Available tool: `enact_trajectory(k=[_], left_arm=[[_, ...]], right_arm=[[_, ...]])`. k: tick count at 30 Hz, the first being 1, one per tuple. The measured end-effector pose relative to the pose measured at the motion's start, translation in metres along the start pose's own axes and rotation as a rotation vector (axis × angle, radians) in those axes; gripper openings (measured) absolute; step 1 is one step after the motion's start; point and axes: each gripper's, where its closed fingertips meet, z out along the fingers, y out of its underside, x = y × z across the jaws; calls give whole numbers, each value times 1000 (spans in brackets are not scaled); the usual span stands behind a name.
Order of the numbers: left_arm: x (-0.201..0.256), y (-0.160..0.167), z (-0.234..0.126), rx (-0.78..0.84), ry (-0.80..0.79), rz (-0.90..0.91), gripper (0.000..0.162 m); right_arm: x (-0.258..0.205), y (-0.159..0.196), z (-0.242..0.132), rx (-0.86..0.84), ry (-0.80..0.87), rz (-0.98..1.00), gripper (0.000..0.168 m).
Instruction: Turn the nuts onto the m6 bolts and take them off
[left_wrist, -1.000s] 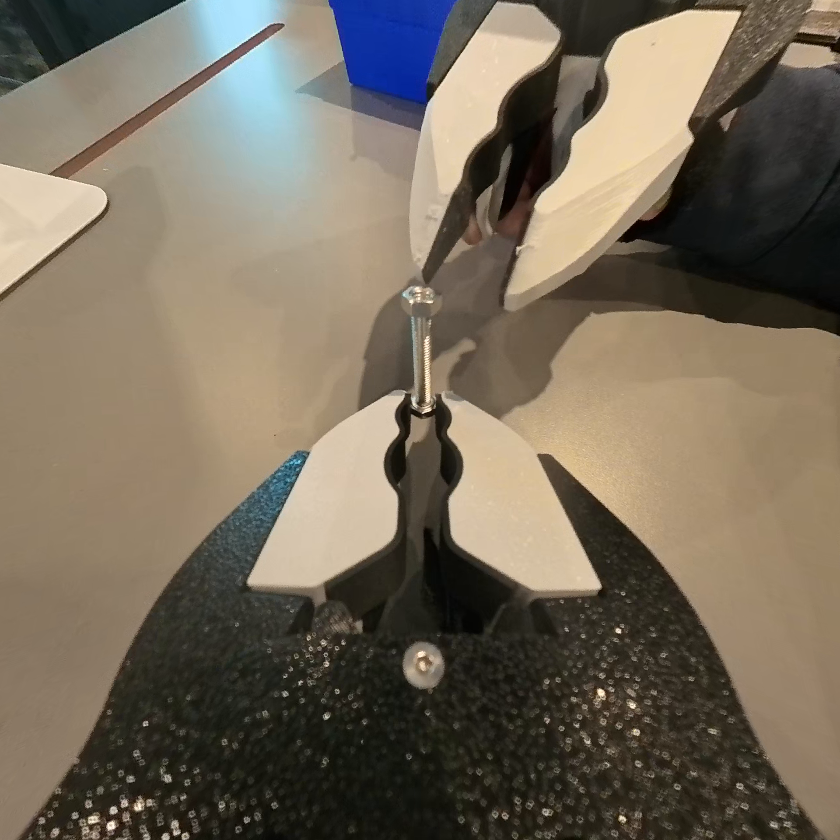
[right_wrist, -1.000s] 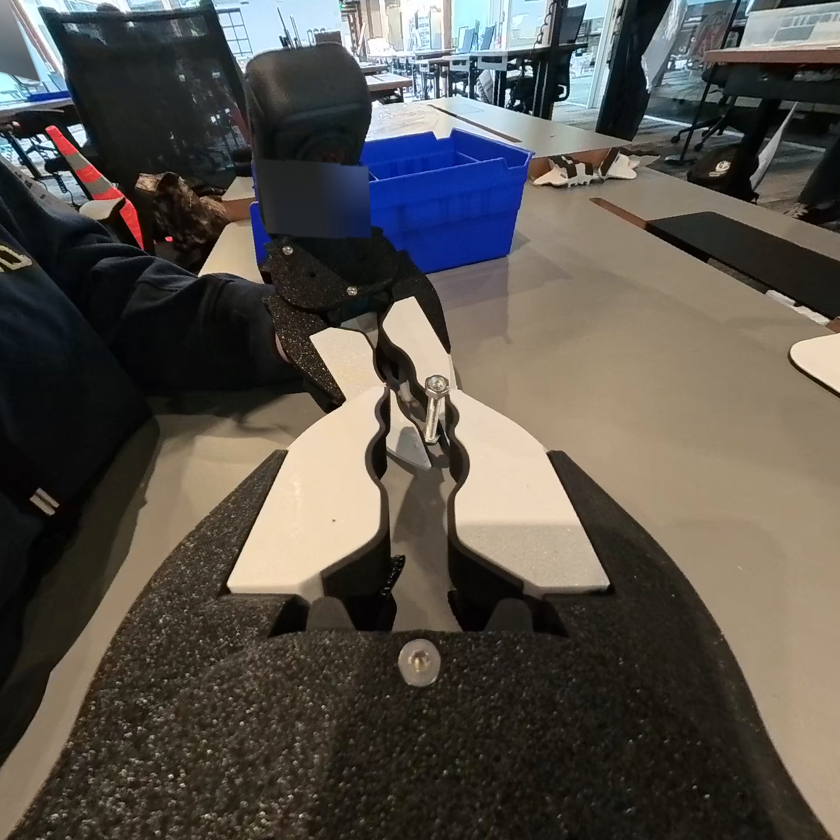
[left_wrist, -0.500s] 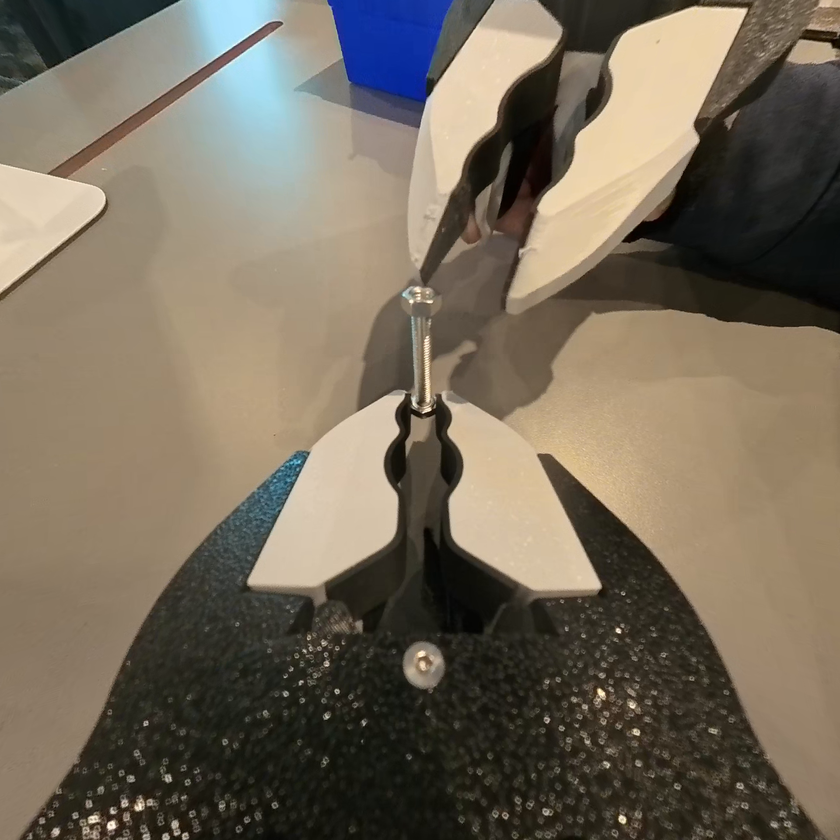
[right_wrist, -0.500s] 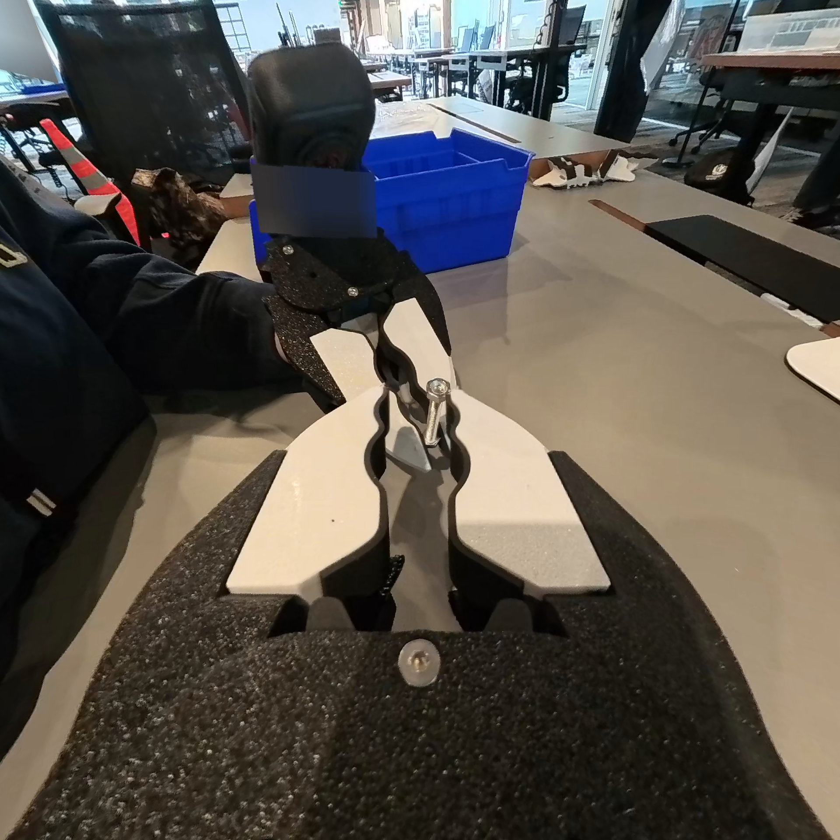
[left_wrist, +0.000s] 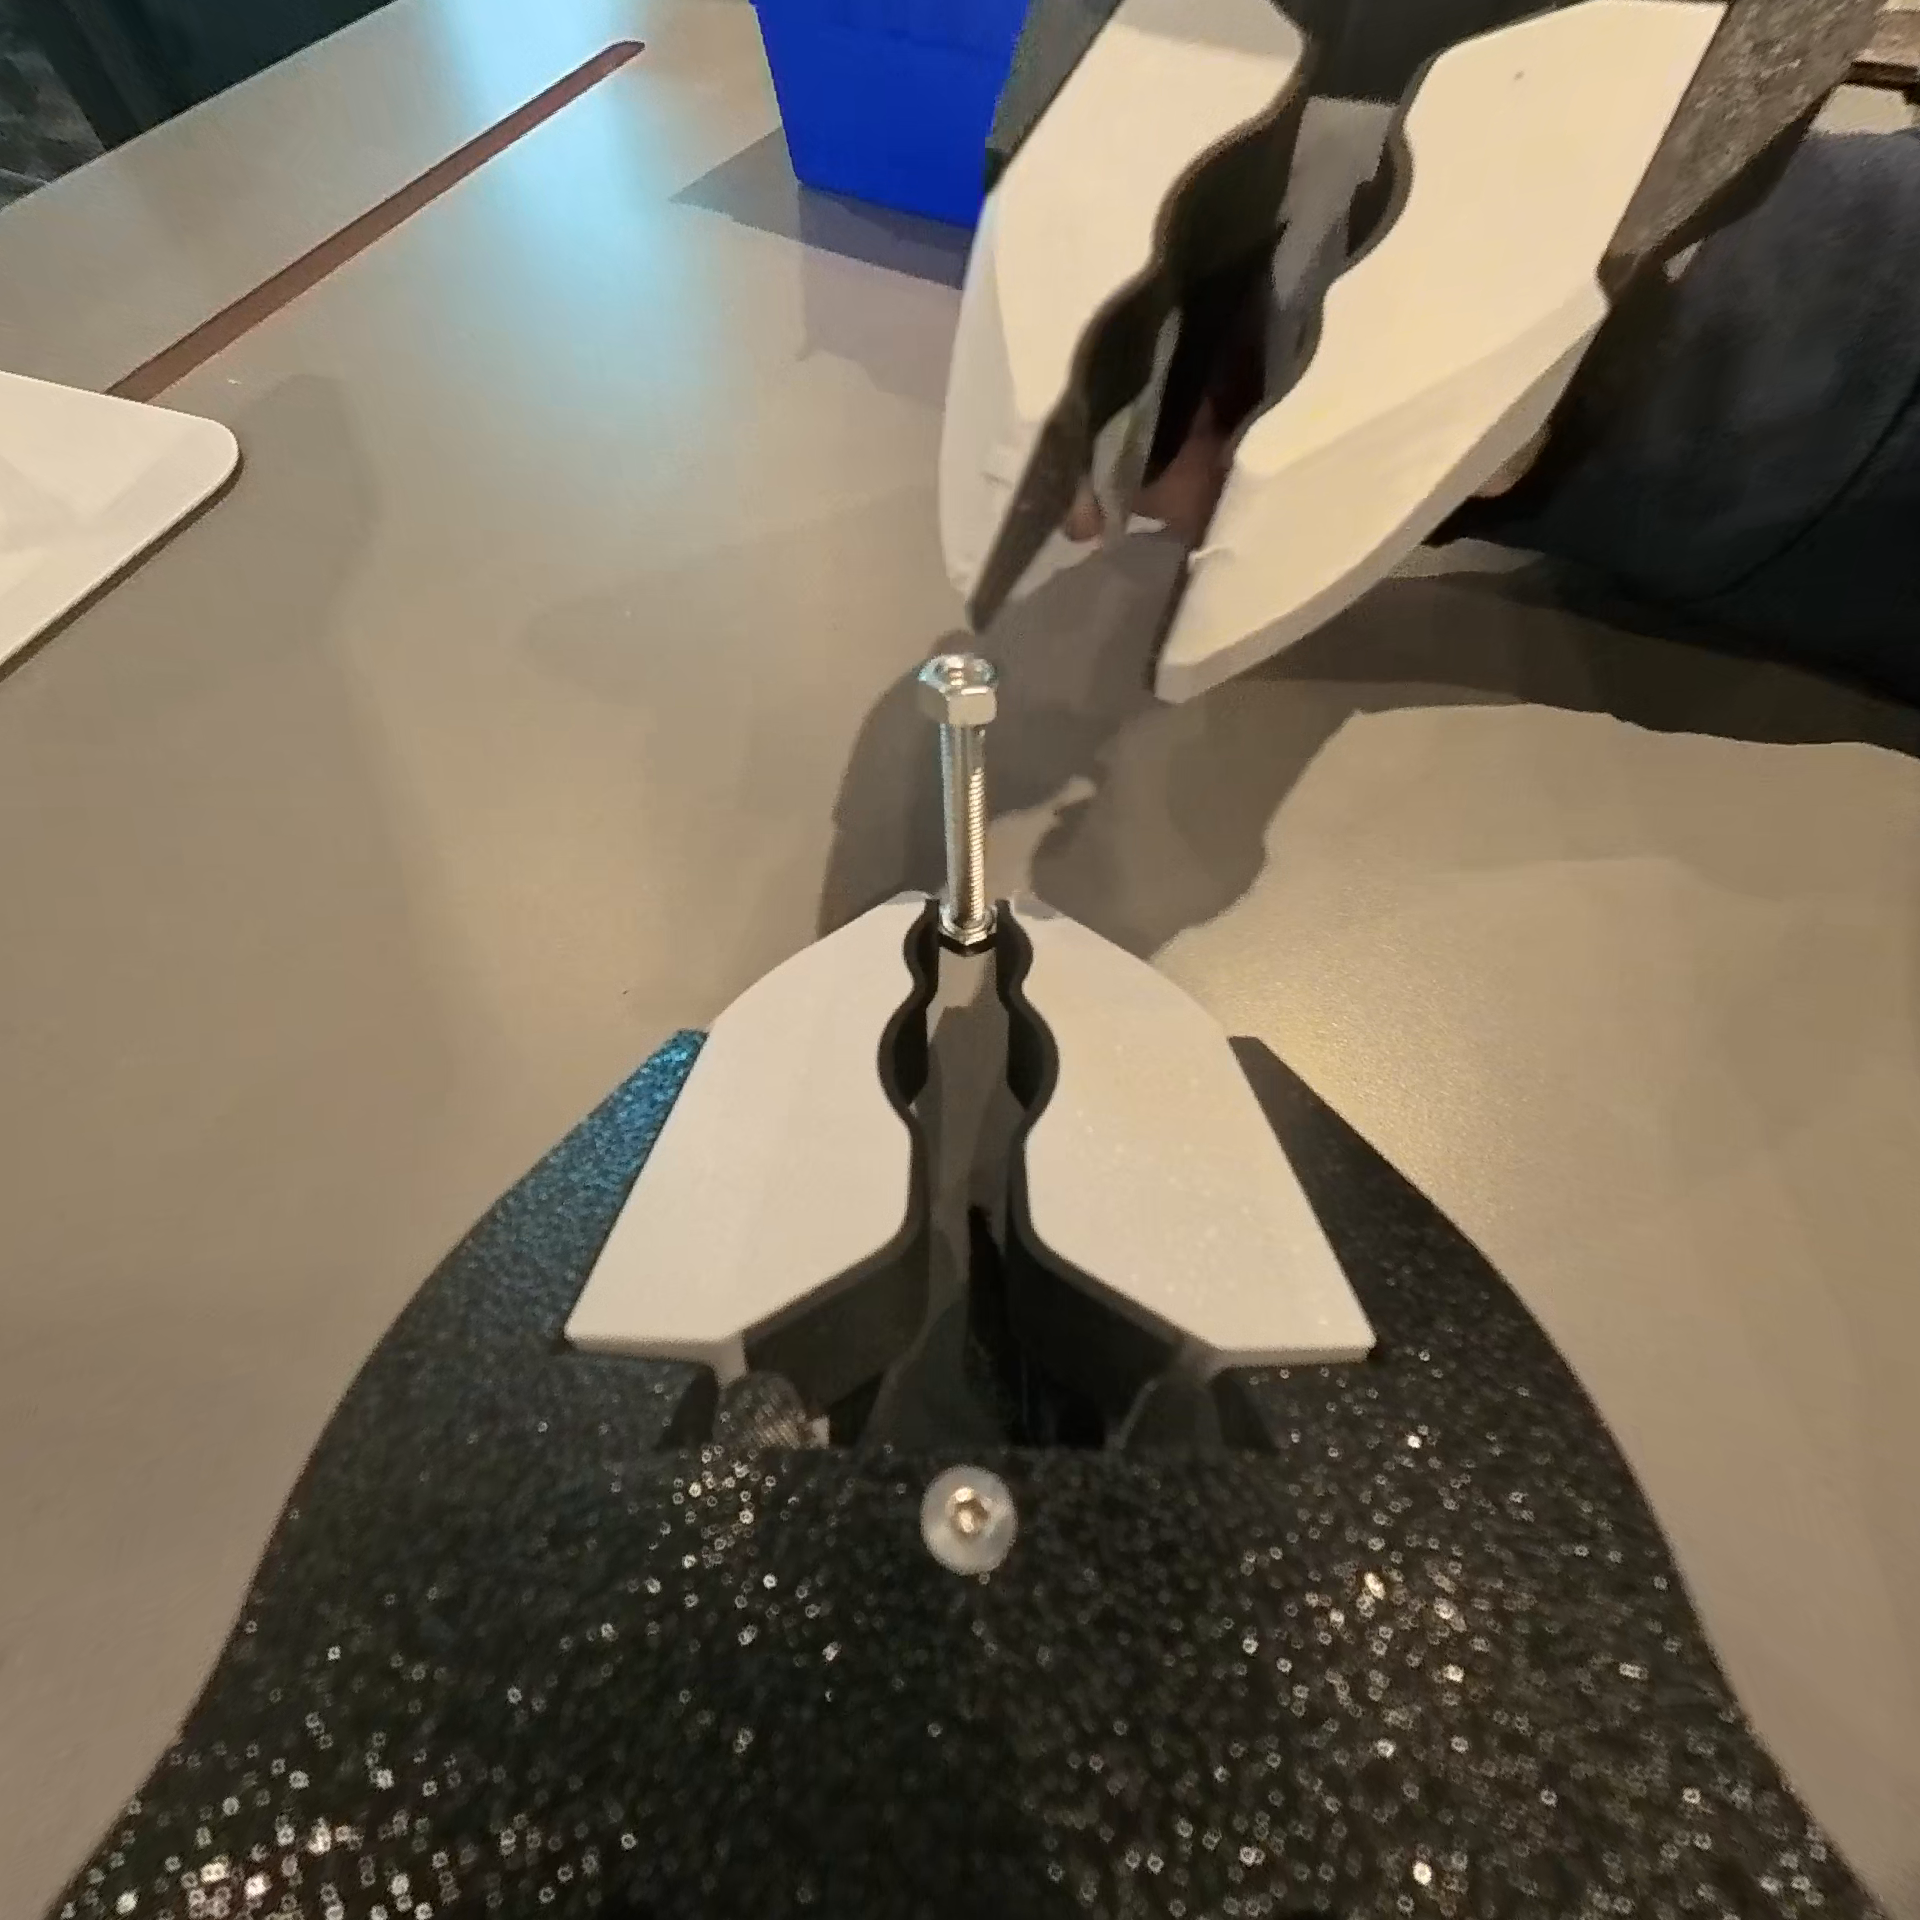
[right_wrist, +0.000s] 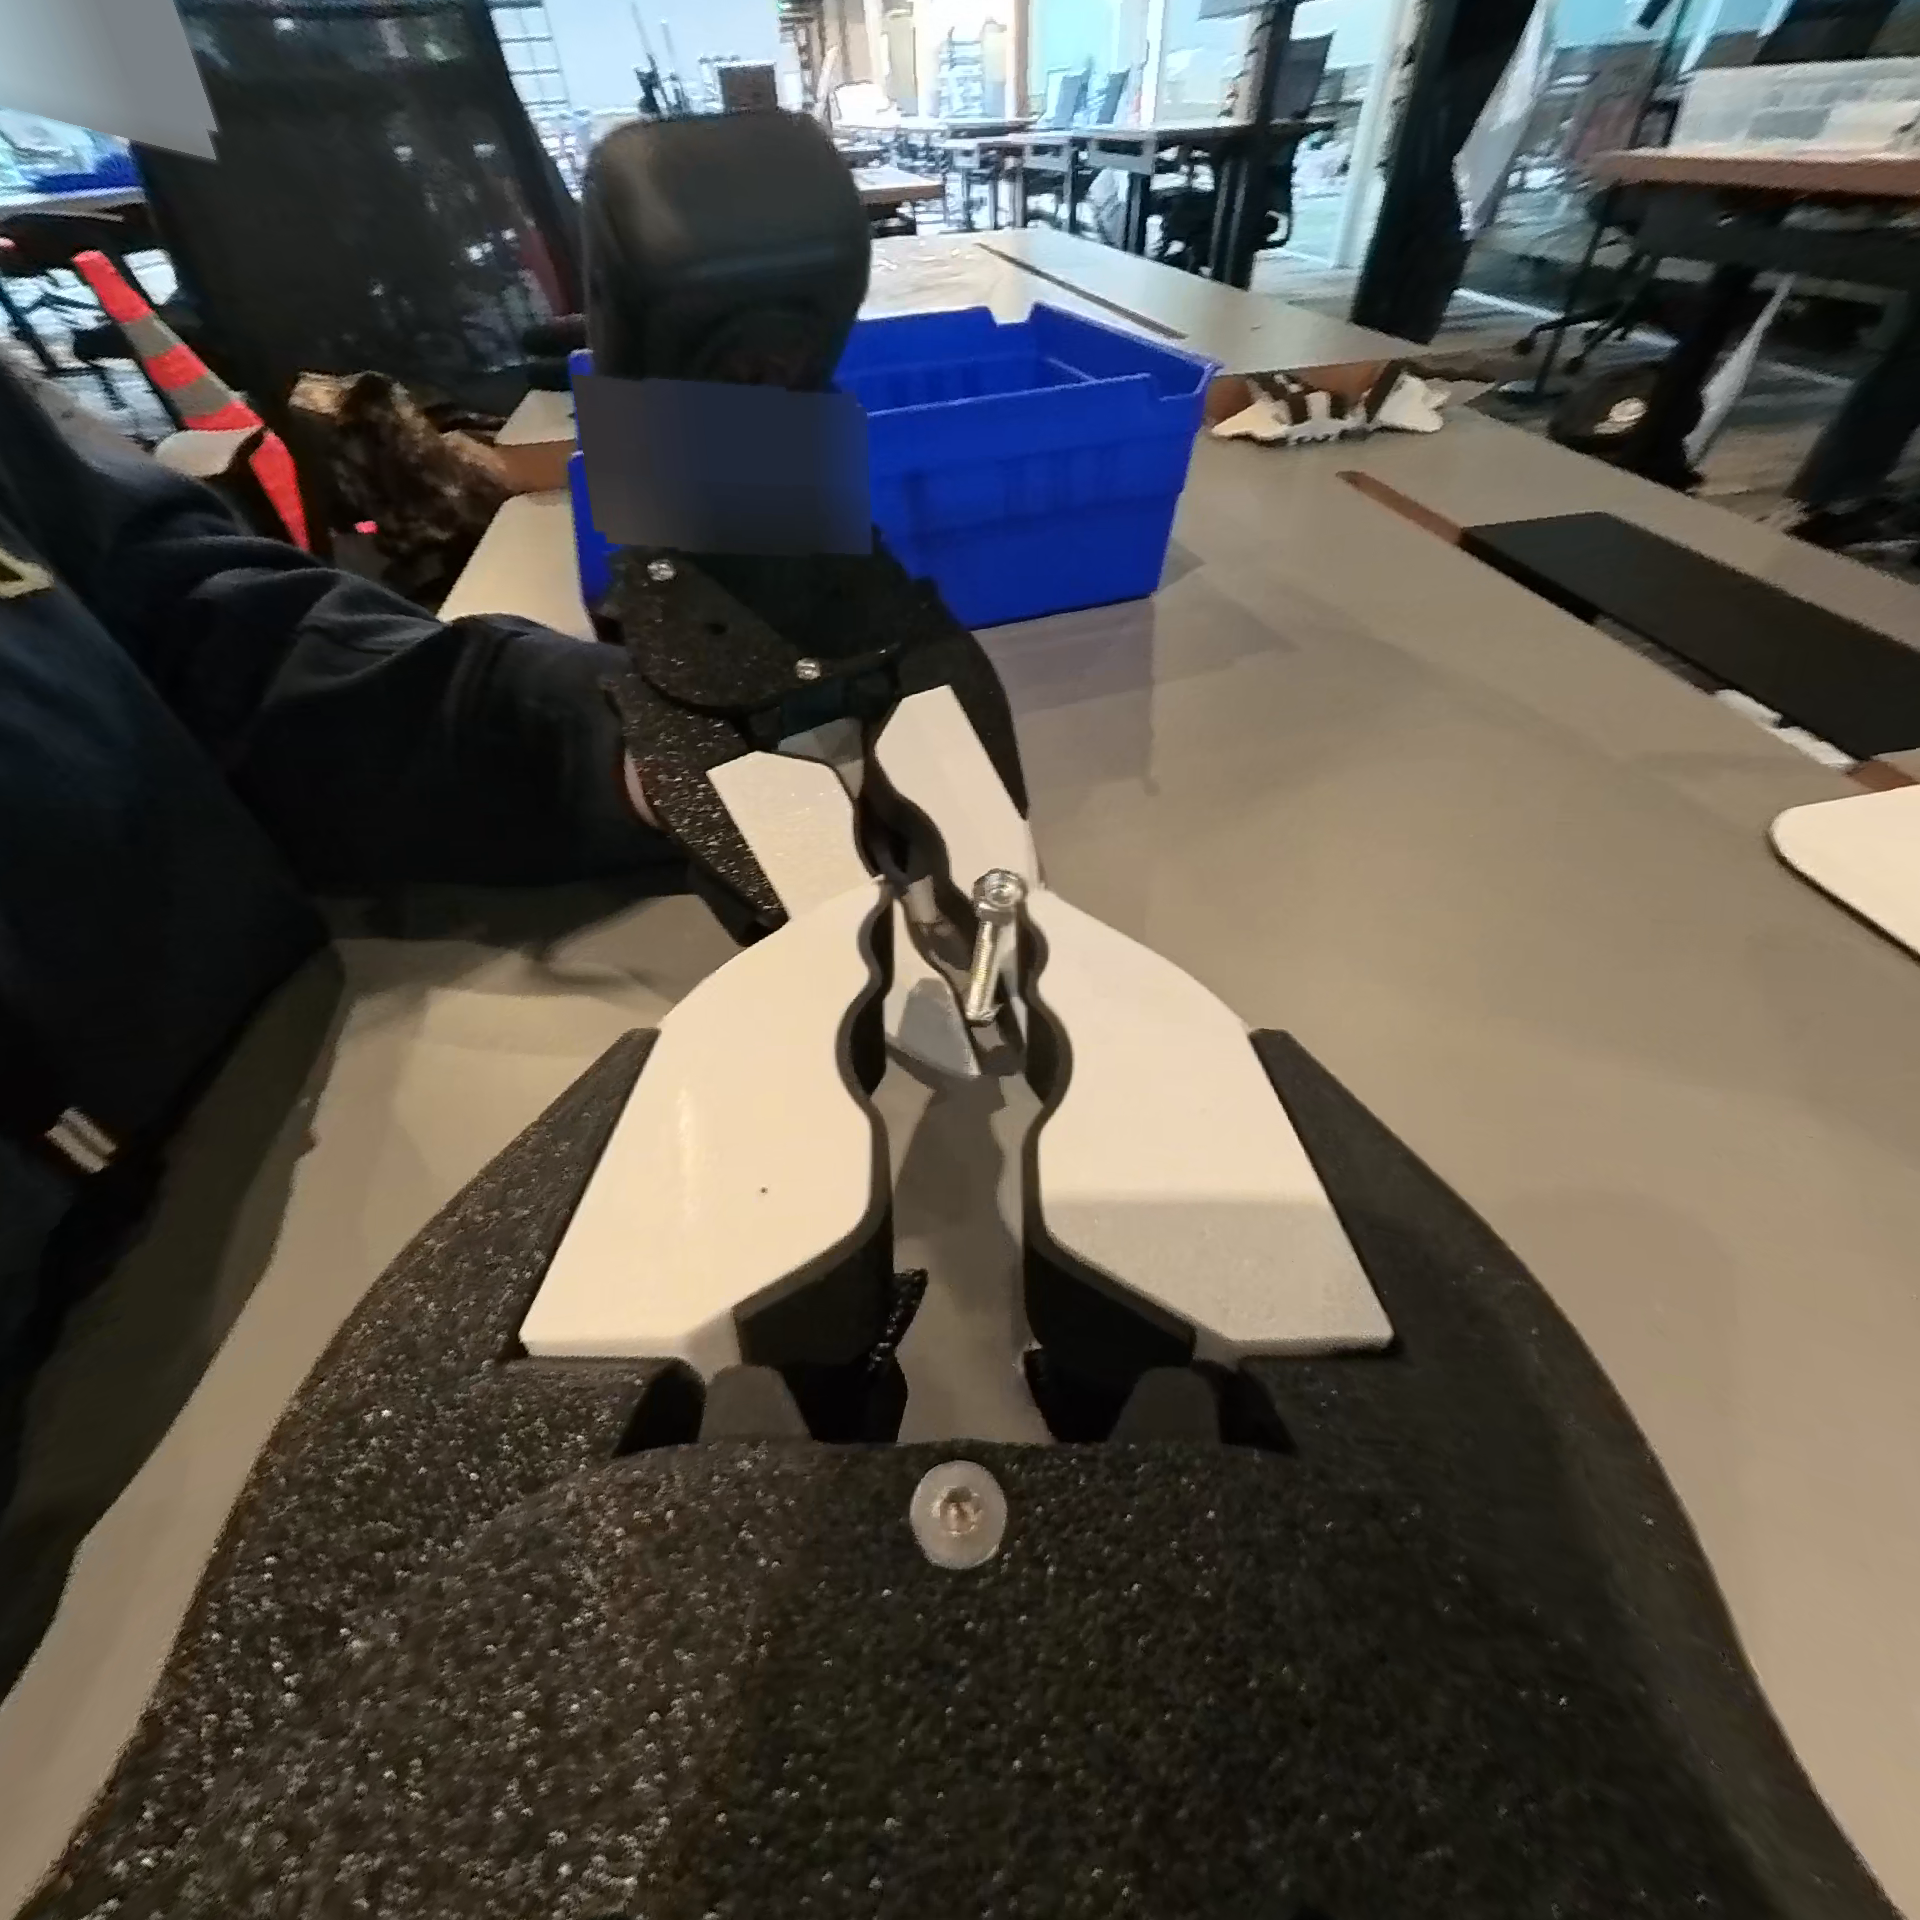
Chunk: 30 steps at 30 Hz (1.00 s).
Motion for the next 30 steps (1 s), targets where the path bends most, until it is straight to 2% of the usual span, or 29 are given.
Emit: enact_trajectory(k=[4,8,15,17,19,25,26,28,30], left_arm=[[0,0,0,1,0,-1,10],[0,0,0,0,-1,0,10],[0,0,0,-1,-2,2,10],[0,0,0,-1,-2,1,10],[-1,0,0,1,-8,-1,10],[-1,0,0,0,-9,0,10],[-1,0,0,-2,-11,0,10],[-2,0,0,-4,-14,-4,10],[-2,0,0,-2,-14,-6,10]], right_arm=[[0,4,3,-23,10,-14,25],[-6,3,1,-18,-34,-18,13],[2,2,3,-16,33,-41,27],[-8,4,2,-28,-39,-43,7],[-6,1,0,-13,-35,-30,3],[6,0,3,3,59,-46,30],[5,2,4,-9,58,-53,30],[-7,6,4,-33,-25,-66,0],[-6,3,2,-10,-27,-58,1]])
